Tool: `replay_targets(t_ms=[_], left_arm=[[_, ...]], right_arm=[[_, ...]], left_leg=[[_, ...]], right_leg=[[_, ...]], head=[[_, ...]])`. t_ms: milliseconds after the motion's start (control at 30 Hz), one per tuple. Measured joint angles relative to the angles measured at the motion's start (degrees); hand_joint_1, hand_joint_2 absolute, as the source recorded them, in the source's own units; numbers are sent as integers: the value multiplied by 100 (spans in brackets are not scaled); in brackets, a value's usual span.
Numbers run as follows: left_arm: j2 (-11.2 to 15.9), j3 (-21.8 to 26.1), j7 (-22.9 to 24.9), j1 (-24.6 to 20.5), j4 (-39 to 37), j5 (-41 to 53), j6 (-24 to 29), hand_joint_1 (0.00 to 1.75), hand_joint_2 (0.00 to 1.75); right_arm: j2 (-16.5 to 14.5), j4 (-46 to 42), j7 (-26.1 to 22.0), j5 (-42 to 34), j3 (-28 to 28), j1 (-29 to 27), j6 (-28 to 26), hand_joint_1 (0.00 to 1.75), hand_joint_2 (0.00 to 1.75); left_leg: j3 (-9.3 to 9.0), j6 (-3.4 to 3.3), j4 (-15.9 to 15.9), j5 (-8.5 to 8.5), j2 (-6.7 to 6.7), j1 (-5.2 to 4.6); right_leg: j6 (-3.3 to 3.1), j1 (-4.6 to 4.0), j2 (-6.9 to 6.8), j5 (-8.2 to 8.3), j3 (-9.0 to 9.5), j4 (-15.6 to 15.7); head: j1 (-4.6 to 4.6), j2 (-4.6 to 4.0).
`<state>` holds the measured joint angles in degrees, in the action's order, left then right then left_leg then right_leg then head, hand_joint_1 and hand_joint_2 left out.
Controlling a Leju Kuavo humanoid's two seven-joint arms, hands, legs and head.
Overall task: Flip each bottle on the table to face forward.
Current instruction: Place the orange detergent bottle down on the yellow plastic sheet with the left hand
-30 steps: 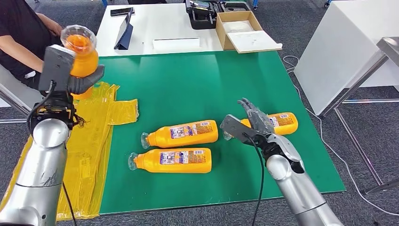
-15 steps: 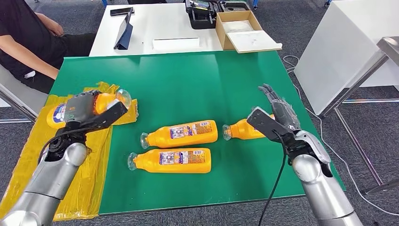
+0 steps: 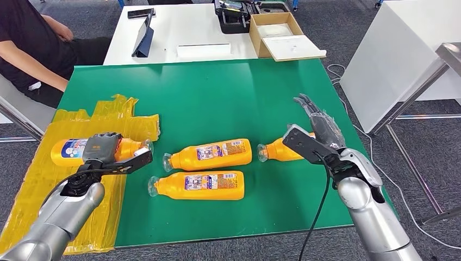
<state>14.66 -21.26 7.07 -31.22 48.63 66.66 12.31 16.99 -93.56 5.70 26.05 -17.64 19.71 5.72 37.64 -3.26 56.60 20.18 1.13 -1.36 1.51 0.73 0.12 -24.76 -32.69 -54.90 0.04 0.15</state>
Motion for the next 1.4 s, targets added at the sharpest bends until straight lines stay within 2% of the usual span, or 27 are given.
replay_targets(t_ms=[33, 267, 500, 633, 833, 1067, 1233, 1400], left_arm=[[-2, -10, -23, -9, -102, -21, 10, 0, 0], [-62, -20, -83, -120, -595, -315, -36, 0, 0], [-98, 32, -180, -176, -729, -701, 55, 0, 0], [-122, 150, -250, -166, -681, -1078, 136, 0, 0], [-151, 615, -517, -24, -15, -2349, 269, 0, 0], [-170, 1264, -808, 161, 1203, -4142, 236, 0, 0], [-139, 1549, -1055, 227, 1901, -5129, 357, 0, 0], [30, 1572, -1323, 262, 2134, -5588, 522, 0, 0]], right_arm=[[-3, 2, 0, 17, -15, 15, 4, 0, 0], [20, 91, 0, 82, -113, 89, 27, 0, 0], [181, 190, 0, 91, -191, 89, 40, 0, 0], [331, 244, -9, 233, -217, 89, 76, 0, 175], [731, 389, -96, 685, -235, 117, 172, 0, 175], [1258, 642, -266, 868, -314, 359, 723, 0, 175], [1688, 1074, -618, 1015, -625, 717, 1089, 0, 175], [1920, 1612, -845, 959, -1104, 1175, 1269, 0, 175]], left_leg=[[0, 0, 0, 0, 0, 0], [-1, 0, 0, 0, 5, 0], [-5, 0, 0, 0, 5, 0], [-5, 0, 0, 0, 5, 0], [-2, -1, 0, -1, 5, -2], [0, -1, 0, 0, 7, -3], [0, -1, 0, 0, 7, -5], [-3, -3, 0, -2, 8, -5]], right_leg=[[0, 0, 0, 0, 0, 0], [0, 0, -2, 0, 1, 0], [0, 0, -2, 0, 6, 0], [0, 0, -2, 0, 6, 0], [1, -1, -2, 1, 7, 0], [1, -1, -3, 1, 7, 0], [2, -3, -3, 2, 12, 0], [2, -3, -6, 2, 11, 0]], head=[[0, 0], [0, 0], [0, 0], [0, 0], [-1, 0], [-1, 0], [-1, 0], [-2, 0]])
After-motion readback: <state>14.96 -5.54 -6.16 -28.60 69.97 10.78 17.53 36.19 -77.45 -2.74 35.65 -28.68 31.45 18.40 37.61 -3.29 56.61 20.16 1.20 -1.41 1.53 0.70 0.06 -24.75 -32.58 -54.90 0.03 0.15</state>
